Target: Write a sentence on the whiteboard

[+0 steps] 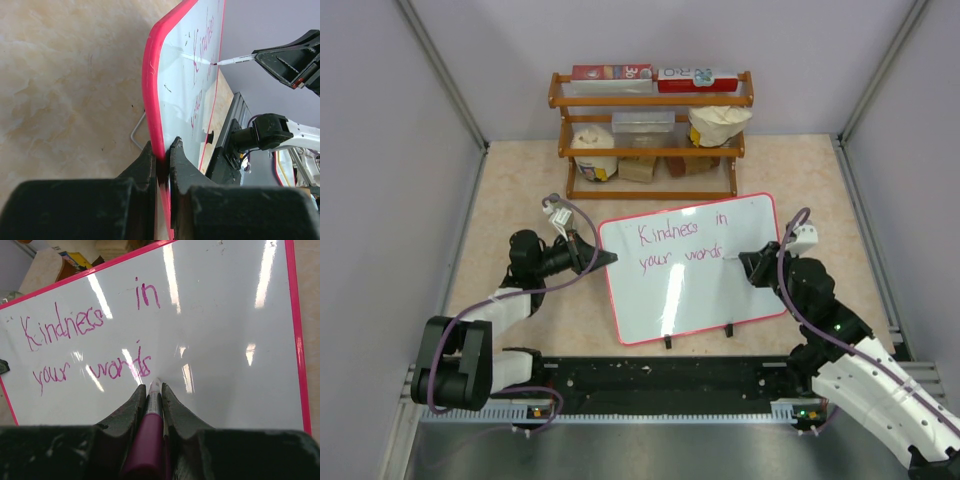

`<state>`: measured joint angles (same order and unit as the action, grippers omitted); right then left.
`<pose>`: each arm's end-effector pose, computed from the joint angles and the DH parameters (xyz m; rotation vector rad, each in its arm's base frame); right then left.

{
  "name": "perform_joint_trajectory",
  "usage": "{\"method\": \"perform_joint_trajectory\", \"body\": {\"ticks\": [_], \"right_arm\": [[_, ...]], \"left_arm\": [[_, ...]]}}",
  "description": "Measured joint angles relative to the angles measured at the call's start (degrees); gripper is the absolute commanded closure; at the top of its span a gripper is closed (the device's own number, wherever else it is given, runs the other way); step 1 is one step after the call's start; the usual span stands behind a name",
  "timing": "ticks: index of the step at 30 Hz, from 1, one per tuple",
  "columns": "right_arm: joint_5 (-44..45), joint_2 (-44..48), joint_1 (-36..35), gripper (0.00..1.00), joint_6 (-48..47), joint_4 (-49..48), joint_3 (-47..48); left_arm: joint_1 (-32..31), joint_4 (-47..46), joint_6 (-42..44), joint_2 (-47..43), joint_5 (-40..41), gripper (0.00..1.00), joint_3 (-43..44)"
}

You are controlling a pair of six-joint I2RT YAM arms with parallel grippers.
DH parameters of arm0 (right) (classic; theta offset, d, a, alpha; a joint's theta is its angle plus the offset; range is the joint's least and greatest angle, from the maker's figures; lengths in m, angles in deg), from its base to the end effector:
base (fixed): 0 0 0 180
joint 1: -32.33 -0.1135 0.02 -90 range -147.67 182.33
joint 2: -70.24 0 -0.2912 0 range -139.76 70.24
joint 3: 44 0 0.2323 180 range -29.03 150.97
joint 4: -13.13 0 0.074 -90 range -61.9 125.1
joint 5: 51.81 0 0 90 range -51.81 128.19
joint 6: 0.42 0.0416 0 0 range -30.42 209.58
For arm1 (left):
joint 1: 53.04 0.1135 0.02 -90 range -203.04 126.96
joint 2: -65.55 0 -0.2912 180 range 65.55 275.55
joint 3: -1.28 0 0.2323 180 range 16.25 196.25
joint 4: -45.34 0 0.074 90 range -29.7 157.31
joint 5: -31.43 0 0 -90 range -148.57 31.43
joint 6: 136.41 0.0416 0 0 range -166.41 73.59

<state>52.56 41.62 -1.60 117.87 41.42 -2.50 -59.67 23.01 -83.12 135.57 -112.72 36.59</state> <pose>0.0896 0.0478 0.2744 0.0867 1.8621 0.5300 0.2023 -0.0575 0.2338 0.2429 1.8933 -1.3630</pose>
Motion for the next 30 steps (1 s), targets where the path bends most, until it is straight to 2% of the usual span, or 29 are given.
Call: {"method": "perform_joint_trajectory", "body": {"ticks": [9, 16, 17, 18, 20, 21, 24, 26, 30], "right_arm": [[0.17, 0.55, 0.0, 1.0, -0.2, 0.31, 0.0], [-2.51, 4.33, 0.02, 1.0, 0.85, 2.1, 0.07], [-3.58, 4.48, 0.04, 1.0, 1.44, 2.16, 0.07], [-4.55, 4.5, 0.04, 1.0, 2.01, 2.29, 0.07], [-7.04, 4.61, 0.04, 1.0, 3.69, 2.62, 0.07], [-7.85, 4.72, 0.04, 1.0, 4.35, 2.64, 0.0], [-10.62, 5.97, 0.07, 1.0, 6.91, 2.71, -1.03], [-12.17, 6.8, 0.07, 1.0, 8.39, 3.1, -1.66], [-15.26, 7.28, 0.07, 1.0, 11.19, 4.09, -2.19]], "left_arm": [[-0.02, 0.04, 0.0, -0.17, 0.0, 1.0, 0.0], [-0.02, 0.04, 0.02, -0.17, 0.0, 1.0, 0.0], [-0.02, 0.04, 0.04, -0.2, 0.0, 0.96, 0.0], [-0.02, 0.11, 0.07, -0.24, 0.02, 0.84, 0.0], [-0.07, 0.5, 0.42, -0.57, 0.2, 0.75, 0.0], [-0.15, 0.74, 1.11, -0.79, 0.68, 0.68, 0.0], [-0.44, 2.27, 5.25, -1.01, 4.31, 0.59, -0.17], [-0.46, 3.15, 7.15, -1.25, 6.32, 0.45, -0.33], [-0.48, 5.6, 9.62, -2.89, 9.38, 0.27, -0.33]]}}
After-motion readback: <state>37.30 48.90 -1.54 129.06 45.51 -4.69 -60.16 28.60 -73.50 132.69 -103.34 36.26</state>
